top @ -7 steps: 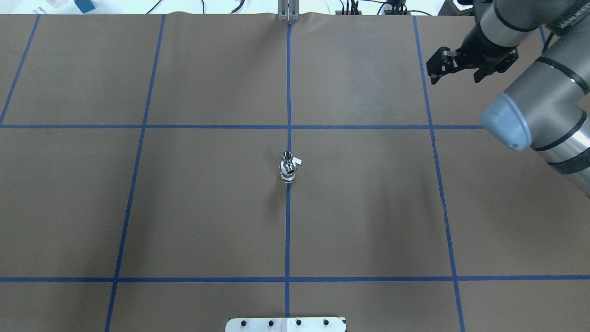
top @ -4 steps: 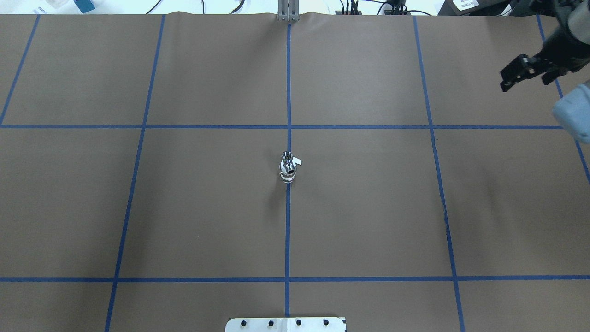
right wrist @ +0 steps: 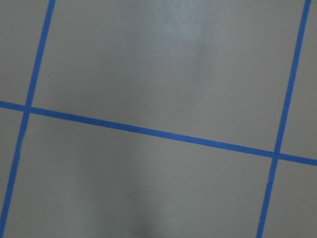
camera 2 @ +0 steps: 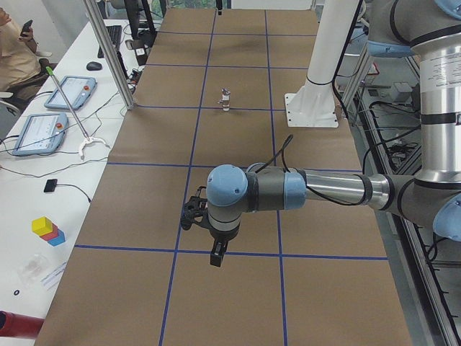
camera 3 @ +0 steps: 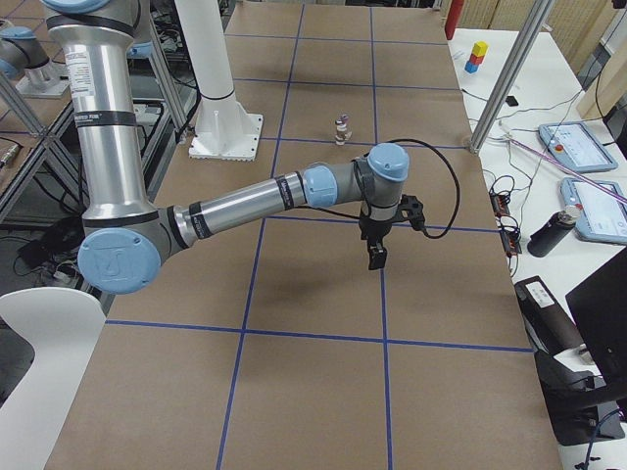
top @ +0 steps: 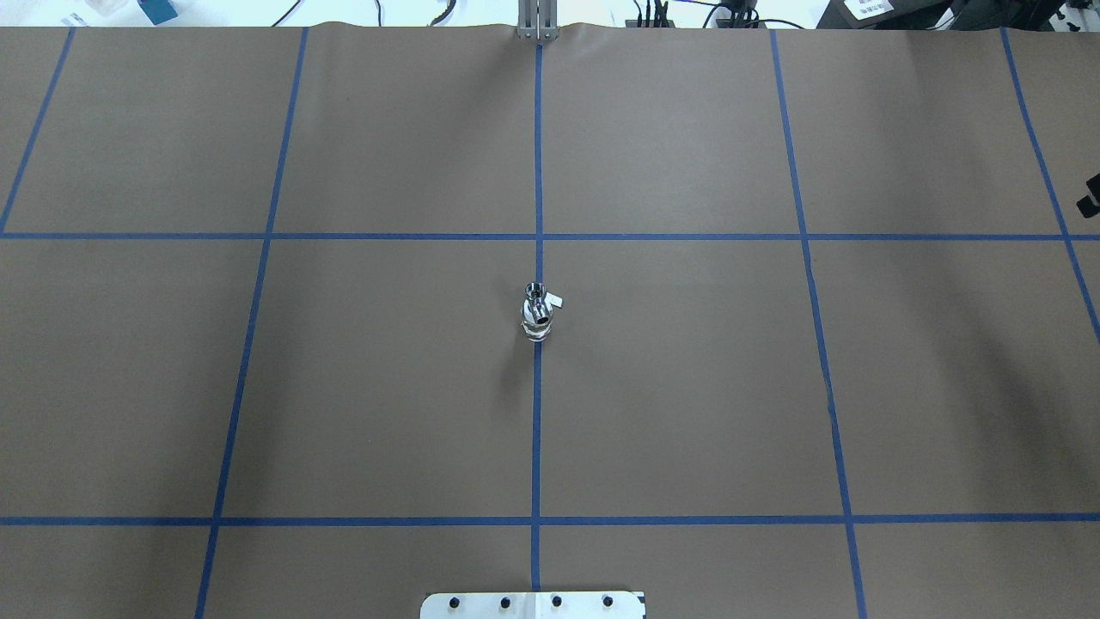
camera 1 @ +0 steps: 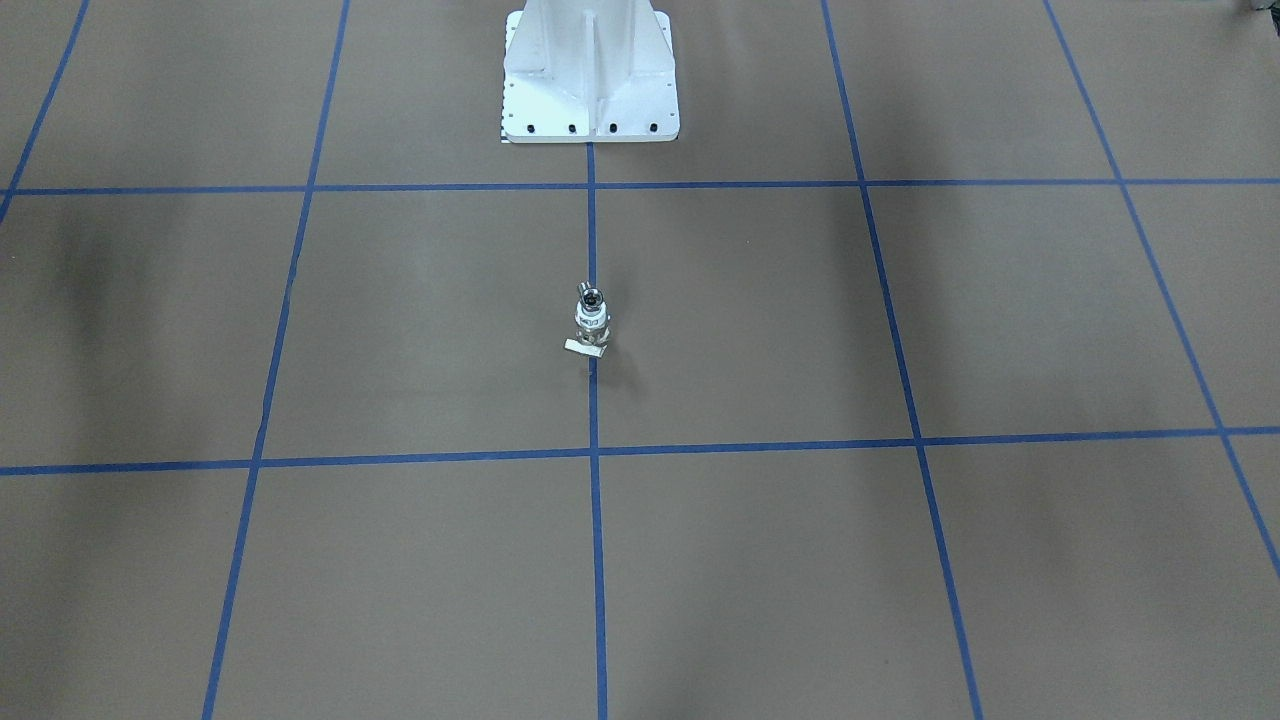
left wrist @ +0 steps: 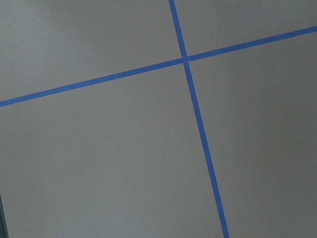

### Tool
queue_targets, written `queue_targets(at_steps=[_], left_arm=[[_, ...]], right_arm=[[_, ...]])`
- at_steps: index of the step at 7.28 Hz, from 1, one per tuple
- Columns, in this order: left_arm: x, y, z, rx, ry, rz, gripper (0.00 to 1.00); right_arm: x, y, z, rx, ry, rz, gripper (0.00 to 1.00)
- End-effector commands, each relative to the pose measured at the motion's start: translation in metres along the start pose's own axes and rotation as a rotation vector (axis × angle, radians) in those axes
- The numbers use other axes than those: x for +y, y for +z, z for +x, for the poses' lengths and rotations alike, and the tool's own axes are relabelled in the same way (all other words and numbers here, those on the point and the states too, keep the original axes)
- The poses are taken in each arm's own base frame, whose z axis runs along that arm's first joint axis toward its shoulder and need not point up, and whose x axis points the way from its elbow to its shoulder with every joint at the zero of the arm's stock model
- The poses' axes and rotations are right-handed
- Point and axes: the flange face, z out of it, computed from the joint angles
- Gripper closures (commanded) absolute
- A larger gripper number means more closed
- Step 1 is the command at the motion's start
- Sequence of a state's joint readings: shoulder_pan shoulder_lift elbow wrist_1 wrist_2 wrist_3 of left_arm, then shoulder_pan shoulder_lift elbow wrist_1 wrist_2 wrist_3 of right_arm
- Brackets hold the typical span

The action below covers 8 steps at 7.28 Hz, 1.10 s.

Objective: Assemble PPR valve and pipe with both arms

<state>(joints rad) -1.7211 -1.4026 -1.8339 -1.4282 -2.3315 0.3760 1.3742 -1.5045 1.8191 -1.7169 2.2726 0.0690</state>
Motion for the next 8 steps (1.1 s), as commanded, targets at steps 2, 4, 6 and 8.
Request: queue_targets(at_steps=[2,4,6,8], left_arm=[[0.001,0.014,0.009,-0.004,-0.036,0.008,0.0],[0.009,0.024,0.012,-0.004,-0.062,0.009,0.0],[0.013,0.028,0.01,-0.004,-0.055,0.005,0.0],[0.019,0.041,-0.001,0.005,-0.078,-0.021,0.0]], right_arm=[[0.053,0.027,0.048,0.017,0.056,-0.067,0.0],[0.064,0.035,0.056,0.019,0.074,-0.088,0.0],[0.081,0.046,0.066,0.02,0.104,-0.116,0.0],[0.098,0.05,0.077,0.019,0.128,-0.129,0.0]])
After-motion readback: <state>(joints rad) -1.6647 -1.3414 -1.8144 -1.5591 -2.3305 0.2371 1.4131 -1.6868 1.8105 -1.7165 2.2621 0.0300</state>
